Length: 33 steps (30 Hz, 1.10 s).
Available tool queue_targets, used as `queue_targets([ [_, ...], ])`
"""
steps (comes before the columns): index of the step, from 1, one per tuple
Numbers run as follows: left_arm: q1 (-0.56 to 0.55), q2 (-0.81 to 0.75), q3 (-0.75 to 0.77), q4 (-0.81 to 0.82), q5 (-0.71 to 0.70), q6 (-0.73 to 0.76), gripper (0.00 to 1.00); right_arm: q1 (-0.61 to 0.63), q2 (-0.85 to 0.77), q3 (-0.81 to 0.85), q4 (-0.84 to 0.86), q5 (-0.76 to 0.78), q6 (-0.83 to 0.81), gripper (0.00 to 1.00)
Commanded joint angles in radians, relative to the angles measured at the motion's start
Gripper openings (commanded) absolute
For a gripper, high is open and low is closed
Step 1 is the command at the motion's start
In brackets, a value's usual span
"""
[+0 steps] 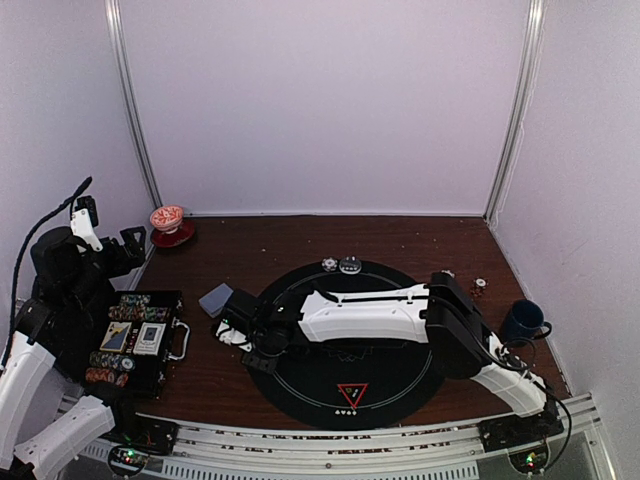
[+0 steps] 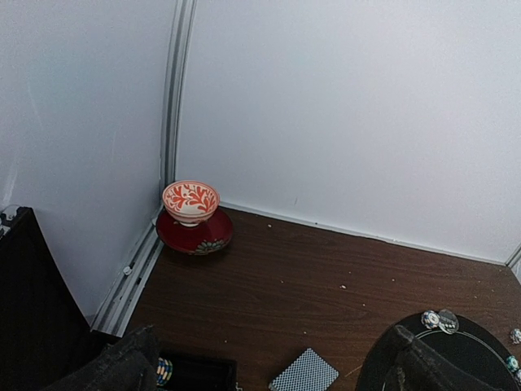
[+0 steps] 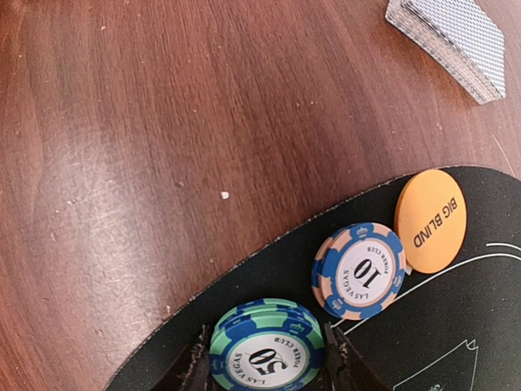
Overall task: Distribute texas hold em gaming equipment
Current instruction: Place the poker chips pile in the big blind area.
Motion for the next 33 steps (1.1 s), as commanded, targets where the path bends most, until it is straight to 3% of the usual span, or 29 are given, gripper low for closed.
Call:
queue_targets([
  [1,0.009,-0.004,-0.003,0.052,0.009,-0.01,0.98,-0.001,0.017,0.028,-0.008,0.046,-0.018,0.37],
  [10,0.009,-0.004,-0.003,0.053,0.01,-0.01,0.98,0.0,0.008,0.029,-0.012,0.046,-0.034,0.51],
  [22,0.009,-0.005,-0.003,0.052,0.01,-0.01,0.98,0.0,-0.039,0.049,-0.047,-0.004,-0.032,0.59],
  [25,0.01,-0.005,-0.003,0.052,0.01,-0.01,0.98,0.0,-0.087,0.055,-0.07,-0.023,-0.036,0.68],
  [28,0.009,-0.005,-0.003,0.052,0.008,-0.01,0.98,-0.004,-0.164,0.03,-0.082,-0.031,-0.055,0.85],
  [33,0.01,-0.004,-0.004,0.051,0.008,-0.009,0.98,-0.044,-0.348,-0.135,-0.063,0.001,-0.107,1.0],
])
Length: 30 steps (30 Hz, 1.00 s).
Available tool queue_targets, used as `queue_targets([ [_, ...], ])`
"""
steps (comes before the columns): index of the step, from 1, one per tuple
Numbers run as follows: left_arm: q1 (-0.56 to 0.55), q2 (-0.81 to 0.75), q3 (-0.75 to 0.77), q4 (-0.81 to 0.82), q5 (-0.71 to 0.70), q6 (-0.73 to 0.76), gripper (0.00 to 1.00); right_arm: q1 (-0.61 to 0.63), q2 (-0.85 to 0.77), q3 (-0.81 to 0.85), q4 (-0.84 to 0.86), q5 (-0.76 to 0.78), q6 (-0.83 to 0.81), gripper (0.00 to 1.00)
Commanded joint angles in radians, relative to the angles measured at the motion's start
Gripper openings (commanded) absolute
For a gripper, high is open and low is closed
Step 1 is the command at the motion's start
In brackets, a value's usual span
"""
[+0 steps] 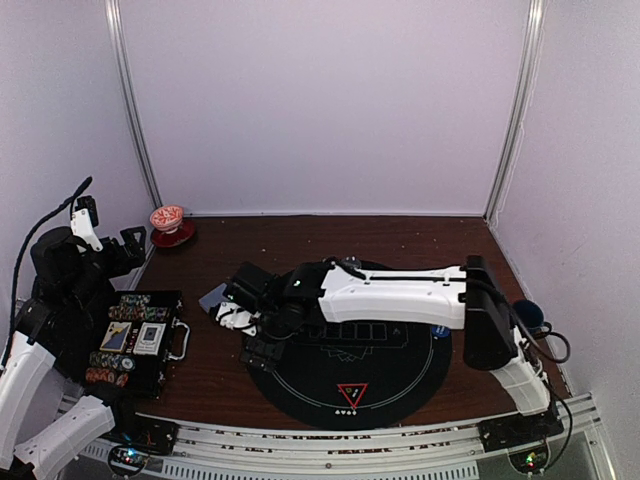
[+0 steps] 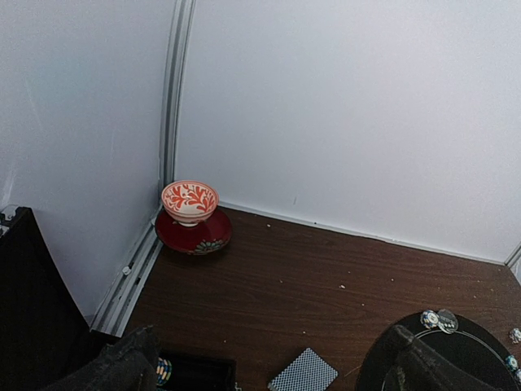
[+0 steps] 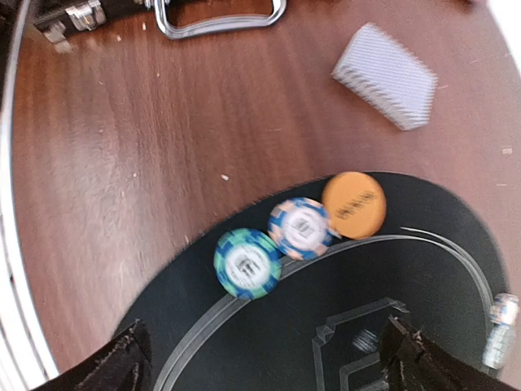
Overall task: Distribute texas hold em gaming equipment
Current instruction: Place the poker chips pile in the big blind area, then pick up the pile of poker chips from the pile of poker chips.
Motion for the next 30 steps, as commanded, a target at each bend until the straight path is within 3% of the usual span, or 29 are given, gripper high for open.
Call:
queue_targets([
  [1,0.009,-0.002,-0.003,0.052,0.004,-0.009,0.98,-0.052,-0.241,-0.143,0.021,0.045,-0.053,1.0],
  [6,0.009,-0.002,-0.003,0.051,0.005,-0.009,0.98,-0.199,-0.438,-0.329,0.047,0.073,-0.076,1.0],
  [17,0.01,-0.009,-0.003,0.052,0.008,-0.01,0.98,-0.778,-0.706,-0.694,0.11,0.028,-0.054,1.0],
  [30,0.011,-0.005,-0.004,0.051,0.007,-0.009,0.98,-0.977,-0.817,-1.056,0.203,-0.022,-0.053,0.95],
])
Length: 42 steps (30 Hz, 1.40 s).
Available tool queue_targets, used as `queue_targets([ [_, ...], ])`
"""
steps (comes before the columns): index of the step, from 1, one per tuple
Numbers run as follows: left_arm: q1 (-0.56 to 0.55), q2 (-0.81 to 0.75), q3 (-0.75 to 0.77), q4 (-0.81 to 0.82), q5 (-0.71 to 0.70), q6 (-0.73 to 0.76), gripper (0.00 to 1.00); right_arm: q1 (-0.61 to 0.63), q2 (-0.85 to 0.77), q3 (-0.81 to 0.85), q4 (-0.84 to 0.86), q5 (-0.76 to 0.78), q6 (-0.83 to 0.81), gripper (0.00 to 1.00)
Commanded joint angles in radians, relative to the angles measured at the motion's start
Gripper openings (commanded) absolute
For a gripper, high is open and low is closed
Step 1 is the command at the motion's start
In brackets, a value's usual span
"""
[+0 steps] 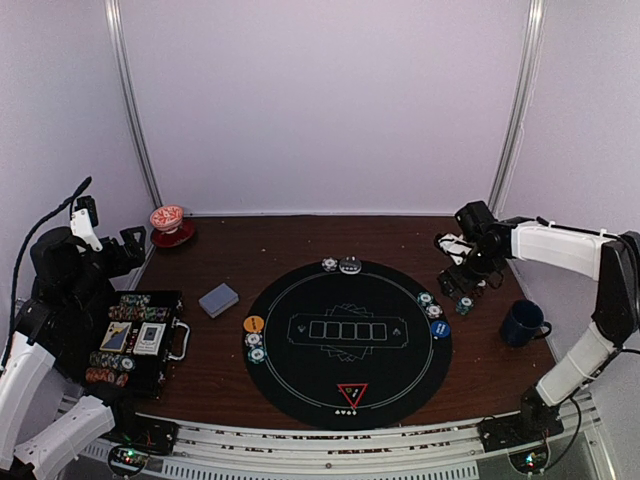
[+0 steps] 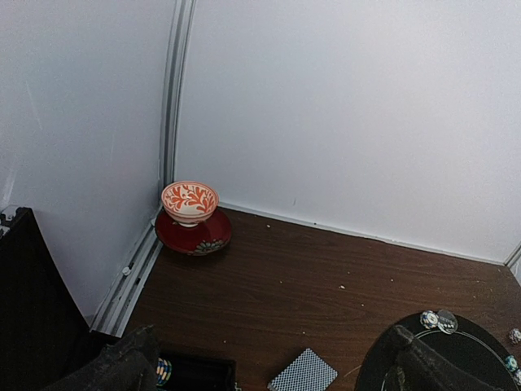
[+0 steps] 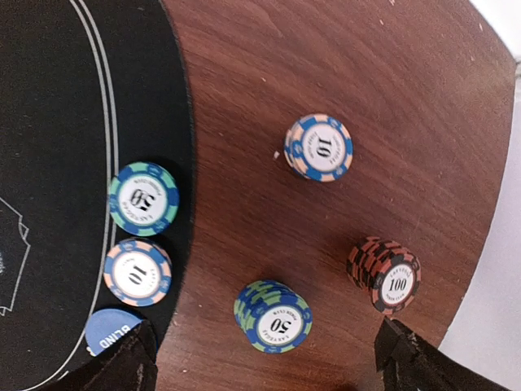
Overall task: Distribute texas hold em gaming equipment
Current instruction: Pick up the pile of poker chips from the pile of poker chips.
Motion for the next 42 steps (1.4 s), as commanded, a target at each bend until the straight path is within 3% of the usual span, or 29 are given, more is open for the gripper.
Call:
queue_targets([
  [1,0.01,-0.002,-0.004,0.051,0.006,-0.008,0.98,-0.065,-0.025,-0.044,0.06,-0.043,0.017,0.94],
  [10,0.011,-0.014,-0.006,0.051,-0.002,-0.008,0.98,-0.101,0.097,-0.041,0.062,-0.043,0.024,0.84],
  [23,0.01,-0.012,-0.006,0.052,0.002,-0.008,0.98,-0.133,0.13,-0.043,0.036,-0.095,0.005,0.7],
  [42,0.011,-0.008,-0.005,0.051,0.001,-0.007,0.98,-0.153,0.167,-0.048,0.013,-0.12,-0.018,0.63],
])
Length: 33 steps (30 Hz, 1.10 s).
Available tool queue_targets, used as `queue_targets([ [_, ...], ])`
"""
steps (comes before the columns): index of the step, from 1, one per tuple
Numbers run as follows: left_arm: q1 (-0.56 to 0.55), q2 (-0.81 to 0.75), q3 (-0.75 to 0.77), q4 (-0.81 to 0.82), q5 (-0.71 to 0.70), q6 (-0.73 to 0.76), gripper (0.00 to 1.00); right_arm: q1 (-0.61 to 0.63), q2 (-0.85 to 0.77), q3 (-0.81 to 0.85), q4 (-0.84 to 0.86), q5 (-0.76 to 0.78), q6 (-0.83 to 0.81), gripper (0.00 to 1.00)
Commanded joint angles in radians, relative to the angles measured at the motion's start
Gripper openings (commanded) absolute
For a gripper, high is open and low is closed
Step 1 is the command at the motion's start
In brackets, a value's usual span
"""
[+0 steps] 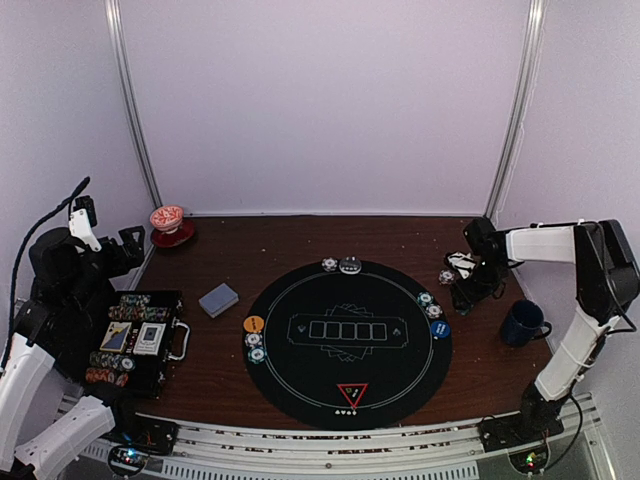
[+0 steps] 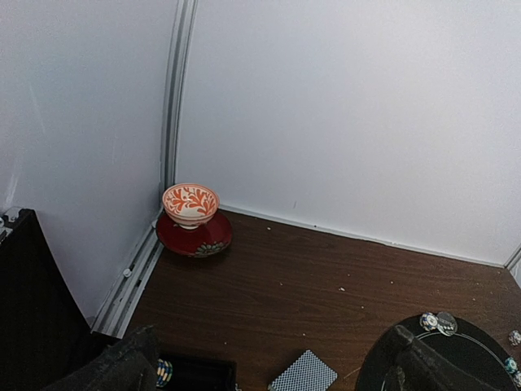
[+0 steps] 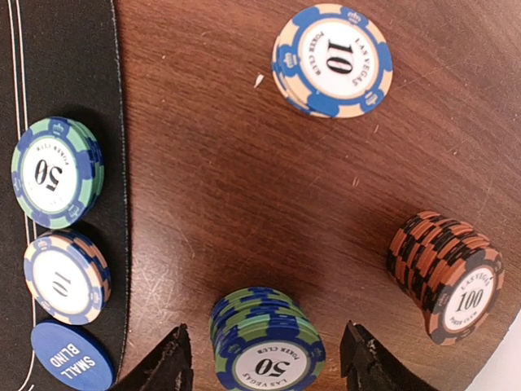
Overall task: Distribute texas hold em gaming equipment
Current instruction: Pick up the pile of poker chips from the pile of poker chips.
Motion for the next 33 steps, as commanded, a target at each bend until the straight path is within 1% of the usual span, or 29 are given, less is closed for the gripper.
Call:
queue_targets([
  [1,0.009,0.0,-0.004,0.051,0.003,-0.007,0.98,-0.013,0.012,-0.009,-0.017,-0.014,-0.013,0.63],
  [5,0.01,-0.002,-0.005,0.051,0.004,-0.007,0.98,-0.014,0.018,-0.01,-0.021,-0.021,-0.018,0.61],
  [19,0.01,-0.006,-0.005,0.051,0.002,-0.007,0.98,-0.013,0.023,-0.004,-0.023,-0.033,-0.016,0.46],
  [26,0.01,-0.006,-0.005,0.051,0.002,-0.007,0.98,-0.014,0.01,-0.004,-0.015,-0.019,-0.011,0.36],
  [33,0.01,-0.006,-0.005,0.051,0.001,-0.007,0.98,-0.013,-0.026,0.0,-0.011,-0.014,-0.007,0.32],
])
